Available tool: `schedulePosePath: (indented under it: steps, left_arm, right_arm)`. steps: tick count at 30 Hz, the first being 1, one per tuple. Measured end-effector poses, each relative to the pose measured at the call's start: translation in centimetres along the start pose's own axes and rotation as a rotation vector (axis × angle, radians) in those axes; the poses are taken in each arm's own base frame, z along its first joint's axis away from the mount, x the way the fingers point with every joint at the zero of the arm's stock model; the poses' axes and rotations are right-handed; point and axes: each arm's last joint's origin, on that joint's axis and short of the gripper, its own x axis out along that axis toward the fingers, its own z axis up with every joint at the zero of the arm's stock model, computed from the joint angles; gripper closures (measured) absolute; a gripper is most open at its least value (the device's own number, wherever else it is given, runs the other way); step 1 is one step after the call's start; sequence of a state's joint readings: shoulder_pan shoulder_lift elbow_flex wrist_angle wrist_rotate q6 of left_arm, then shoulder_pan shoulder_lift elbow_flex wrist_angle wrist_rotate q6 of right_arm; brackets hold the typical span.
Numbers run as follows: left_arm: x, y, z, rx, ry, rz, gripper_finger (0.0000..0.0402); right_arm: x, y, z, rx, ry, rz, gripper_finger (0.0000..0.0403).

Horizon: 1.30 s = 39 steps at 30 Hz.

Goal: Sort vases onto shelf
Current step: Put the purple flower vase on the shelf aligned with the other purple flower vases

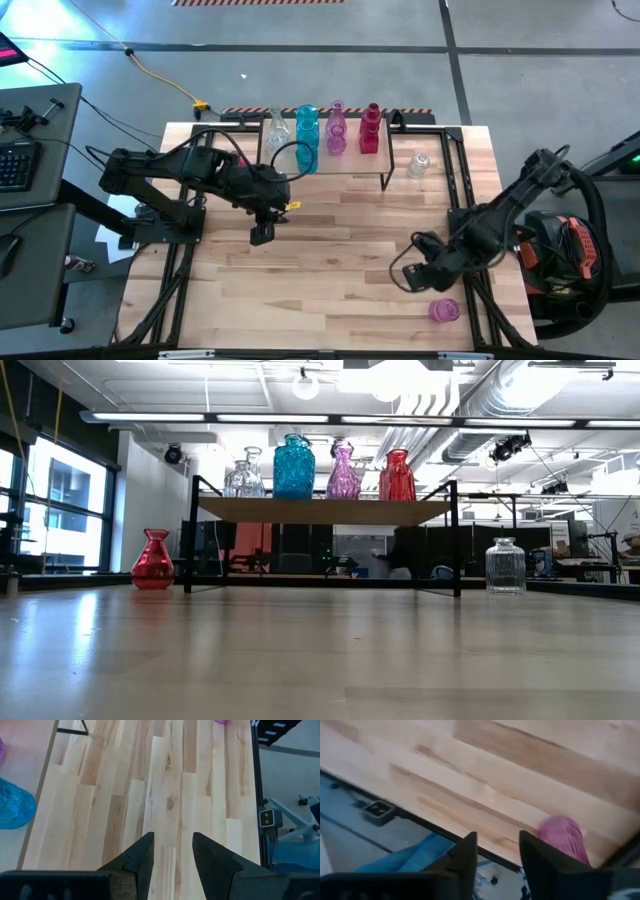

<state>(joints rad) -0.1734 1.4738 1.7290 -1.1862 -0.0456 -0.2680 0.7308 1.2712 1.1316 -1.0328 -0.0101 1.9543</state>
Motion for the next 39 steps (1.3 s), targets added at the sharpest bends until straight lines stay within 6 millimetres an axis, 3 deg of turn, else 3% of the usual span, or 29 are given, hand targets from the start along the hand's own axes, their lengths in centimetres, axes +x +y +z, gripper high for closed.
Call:
schedulePosePath:
  steps: [6, 10, 14, 19, 31, 39]
  left_arm:
    - [0.0, 0.0, 0.0, 0.009, 0.002, 0.000, 0.0275]
    - [0.0, 0.0, 0.0, 0.017, 0.004, 0.001, 0.0275]
    - [0.0, 0.0, 0.0, 0.018, 0.005, 0.001, 0.0275]
    - [0.0, 0.1, -0.2, 0.019, 0.019, 0.005, 0.0275]
    - [0.0, 0.1, -0.2, 0.008, 0.019, 0.014, 0.0275]
    - [0.5, 0.2, 0.1, -0.046, 0.017, 0.031, 0.0275]
  right_arm:
    - [0.8, -1.0, -2.5, 0.125, 0.074, -0.097, 0.0225]
    - [0.7, -2.1, -4.4, 0.209, 0.069, -0.103, 0.0218]
    - [1.2, -2.5, -5.8, 0.173, 0.091, -0.117, 0.0217]
    - [1.8, -2.7, -6.5, 0.146, 0.110, -0.146, 0.0217]
    - [0.9, -4.9, -7.5, 0.029, 0.087, -0.218, 0.0217]
    - [0.8, -5.3, -7.7, -0.010, 0.071, -0.222, 0.0217]
